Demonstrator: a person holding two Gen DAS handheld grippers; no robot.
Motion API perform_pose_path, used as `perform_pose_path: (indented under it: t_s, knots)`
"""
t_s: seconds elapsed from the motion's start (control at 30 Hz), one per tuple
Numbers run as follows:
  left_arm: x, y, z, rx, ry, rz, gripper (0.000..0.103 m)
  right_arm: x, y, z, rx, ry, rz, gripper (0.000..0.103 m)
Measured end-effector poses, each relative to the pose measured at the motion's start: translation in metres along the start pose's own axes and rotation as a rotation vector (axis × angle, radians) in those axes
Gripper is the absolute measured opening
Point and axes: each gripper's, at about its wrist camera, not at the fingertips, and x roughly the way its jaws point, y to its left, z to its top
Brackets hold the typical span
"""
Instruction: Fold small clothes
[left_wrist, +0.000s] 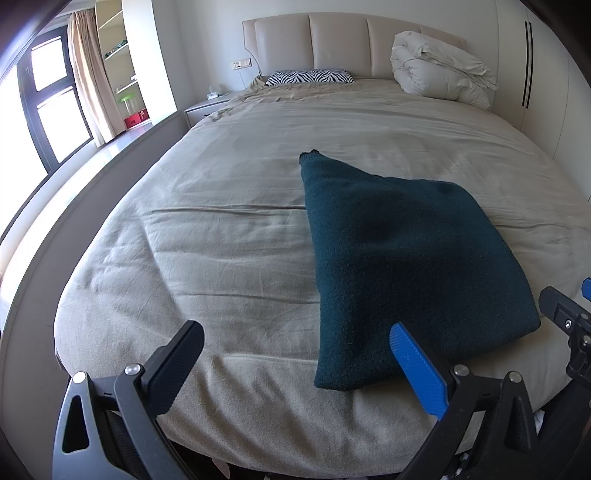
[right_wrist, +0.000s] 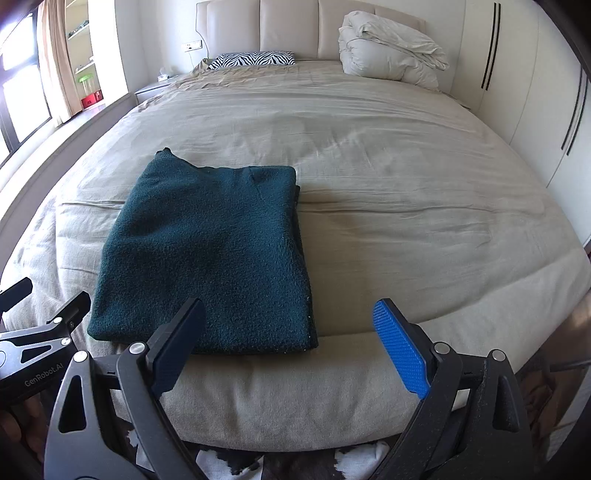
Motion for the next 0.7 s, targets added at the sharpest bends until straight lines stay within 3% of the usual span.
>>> perform_pose_path:
  t_s: [0.7]
  knots:
    - [0.0005, -0.0001, -0.0006, -0.001, 0.004, -0.002, 0.103, 0.0001, -0.0009, -0.0013, 0.000, 0.003, -0.001, 0.093]
